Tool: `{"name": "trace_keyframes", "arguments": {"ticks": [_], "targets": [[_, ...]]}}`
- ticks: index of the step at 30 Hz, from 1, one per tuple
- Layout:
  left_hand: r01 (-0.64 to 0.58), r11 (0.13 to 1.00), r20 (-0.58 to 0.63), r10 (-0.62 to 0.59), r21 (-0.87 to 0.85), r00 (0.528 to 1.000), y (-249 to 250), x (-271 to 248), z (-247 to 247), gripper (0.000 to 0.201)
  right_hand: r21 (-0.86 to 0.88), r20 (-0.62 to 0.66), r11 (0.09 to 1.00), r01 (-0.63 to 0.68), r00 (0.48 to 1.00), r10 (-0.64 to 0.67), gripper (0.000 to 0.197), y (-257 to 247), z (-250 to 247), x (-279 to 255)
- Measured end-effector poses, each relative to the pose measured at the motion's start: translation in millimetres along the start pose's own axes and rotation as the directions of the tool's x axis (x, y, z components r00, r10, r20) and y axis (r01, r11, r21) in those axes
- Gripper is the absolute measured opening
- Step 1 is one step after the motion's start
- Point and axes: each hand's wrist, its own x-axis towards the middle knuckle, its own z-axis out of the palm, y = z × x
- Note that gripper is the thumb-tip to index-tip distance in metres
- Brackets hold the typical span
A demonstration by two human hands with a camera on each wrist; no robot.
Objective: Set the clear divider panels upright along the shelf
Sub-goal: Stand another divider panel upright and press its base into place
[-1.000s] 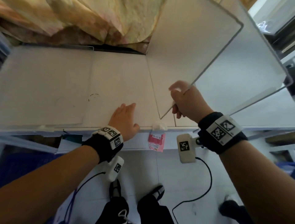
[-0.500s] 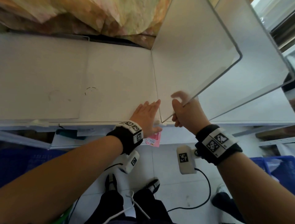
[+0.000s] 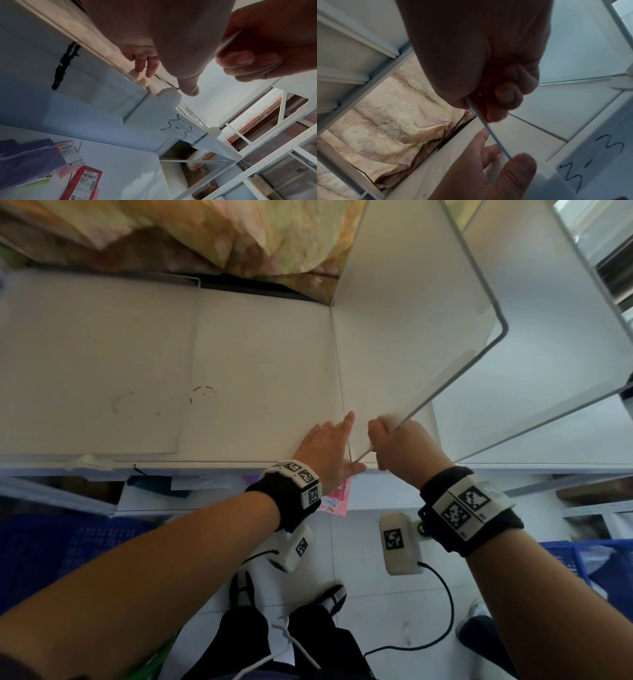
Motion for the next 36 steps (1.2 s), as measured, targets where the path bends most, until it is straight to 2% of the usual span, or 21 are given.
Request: {"name": "trace_keyframes", "arguments": {"ticks": [3, 5, 6, 7, 11, 14, 17, 20, 22, 24, 25, 27, 30, 32, 34, 36], "targets": [[0.018, 1.000, -0.040, -0.019, -0.022, 0.999, 0, 3, 3, 0.098, -0.132, 0.025, 0.990, 0.051, 0.999, -0.048, 0.034, -3, 6, 2], [0.026, 0.999, -0.072, -0.028, -0.026, 0.997, -3, 5, 5, 0.101, -0.227, -0.004, 0.955, 0.193, 0.980, -0.199, 0.019, -9, 5, 0], [0.031, 0.999, -0.081, -0.034, -0.035, 0.996, -5, 6, 6, 0.103, -0.303, 0.092, 0.920, 0.249, 0.968, -0.232, 0.018, -14, 5, -3], [0.037, 0.998, -0.083, -0.042, -0.051, 0.996, -6, 8, 6, 0.104, -0.401, 0.132, 0.872, 0.280, 0.960, -0.248, 0.029, -13, 7, 0], [0.044, 0.994, -0.023, -0.046, -0.102, 0.999, -9, 8, 0, 0.114, -0.618, 0.191, 0.703, 0.352, 0.935, -0.300, 0.039, 0, 21, -1], [-0.004, 0.998, 0.025, 0.006, -0.058, 1.000, -13, 5, -7, 0.122, -0.639, 0.200, 0.707, 0.304, 0.953, -0.230, 0.034, 6, 28, -1], [-0.037, 0.999, 0.055, 0.038, -0.012, 0.998, -15, 3, -6, 0.118, -0.628, 0.193, 0.713, 0.311, 0.950, -0.244, 0.026, 11, 25, 4], [-0.036, 0.999, 0.033, 0.036, -0.002, 0.999, -17, 2, -3, 0.101, -0.513, 0.229, 0.809, 0.286, 0.954, -0.192, 0.026, 15, 24, 7], [-0.043, 0.999, 0.004, 0.043, 0.001, 0.999, -18, 0, -1, 0.086, -0.461, 0.206, 0.835, 0.300, 0.952, -0.228, 0.021, 10, 24, 1], [-0.068, 0.997, -0.023, 0.068, 0.021, 0.997, -18, -1, 2, 0.069, -0.320, 0.171, 0.911, 0.260, 0.962, -0.214, 0.018, 4, 13, 0], [-0.081, 0.996, -0.045, 0.082, 0.042, 0.996, -19, -3, 3, 0.062, -0.242, 0.221, 0.949, 0.200, 0.964, -0.146, 0.020, 5, 8, 0], [-0.099, 0.992, -0.068, 0.104, 0.074, 0.992, -21, -4, 7, 0.056, -0.220, 0.339, 0.962, 0.160, 0.938, -0.078, 0.013, 14, -4, 0], [-0.107, 0.991, -0.072, 0.113, 0.082, 0.991, -26, -5, 10, 0.059, -0.231, 0.348, 0.962, 0.144, 0.936, -0.056, 0.020, 37, -15, 11], [-0.103, 0.989, -0.077, 0.112, 0.108, 0.991, -27, -7, 10, 0.061, -0.254, 0.370, 0.950, 0.181, 0.926, -0.077, 0.027, 40, -15, 14], [-0.067, 0.981, -0.110, 0.088, 0.181, 0.990, -22, -9, 13, 0.057, -0.300, 0.371, 0.930, 0.214, 0.924, -0.093, 0.035, 35, -10, 13], [0.023, 0.960, -0.162, 0.023, 0.280, 0.987, -10, -10, 13, 0.045, -0.316, 0.335, 0.924, 0.216, 0.936, -0.104, 0.043, 29, 4, 11]]}}
